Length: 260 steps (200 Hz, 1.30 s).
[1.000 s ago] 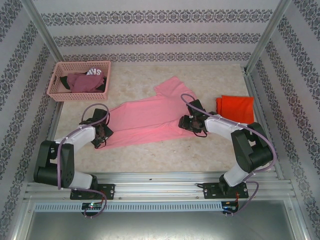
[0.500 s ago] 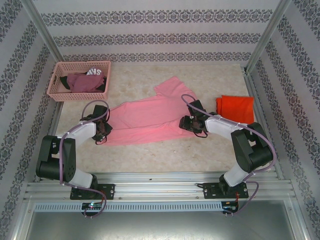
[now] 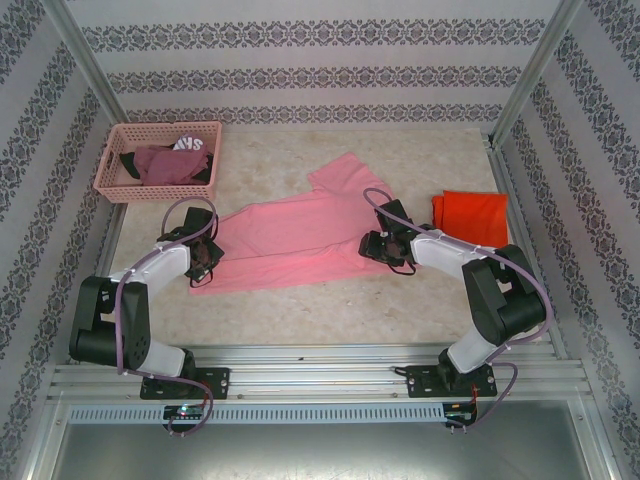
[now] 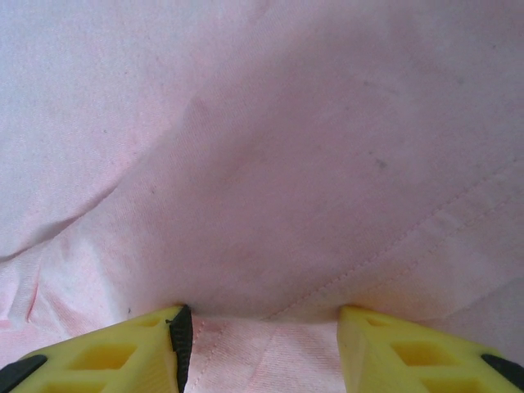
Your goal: Fold and stack the t-shirts
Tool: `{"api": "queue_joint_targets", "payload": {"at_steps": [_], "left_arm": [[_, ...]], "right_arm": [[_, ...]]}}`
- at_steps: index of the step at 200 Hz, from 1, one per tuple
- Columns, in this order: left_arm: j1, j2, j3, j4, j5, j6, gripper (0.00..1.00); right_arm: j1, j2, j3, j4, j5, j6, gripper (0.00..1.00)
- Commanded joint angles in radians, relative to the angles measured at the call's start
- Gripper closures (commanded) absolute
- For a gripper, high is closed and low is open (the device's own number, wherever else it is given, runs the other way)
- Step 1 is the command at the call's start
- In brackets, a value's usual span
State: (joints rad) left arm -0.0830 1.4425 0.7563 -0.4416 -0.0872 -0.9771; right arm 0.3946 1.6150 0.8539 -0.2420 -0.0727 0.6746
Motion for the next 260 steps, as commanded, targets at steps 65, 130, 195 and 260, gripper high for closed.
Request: {"api": "queue_joint_targets", "payload": {"at_steps": [65, 130, 195, 260], "left_arm": [[0.02, 0.002, 0.029, -0.016, -0.013, 0.015, 1.0], [0.078, 0.044, 0.067, 0.047, 0.062, -0.026, 1.0], [0.084, -0.01, 0.039, 0.048, 0.063, -0.027, 0.54], [0.024, -0.227, -0.103, -0.006, 0.105, -0.102, 0.35]], "right_arm": [[-0.007, -0.01, -0.001, -0.008, 0.002, -0.01, 0.5], [-0.007, -0.024, -0.003, -0.014, 0.008, -0.017, 0.5], [-0.005, -0.051, -0.021, 0.0, -0.005, -0.027, 0.5], [0.06, -0.048, 0.002, 0.067, -0.019, -0.055, 0.5]]}}
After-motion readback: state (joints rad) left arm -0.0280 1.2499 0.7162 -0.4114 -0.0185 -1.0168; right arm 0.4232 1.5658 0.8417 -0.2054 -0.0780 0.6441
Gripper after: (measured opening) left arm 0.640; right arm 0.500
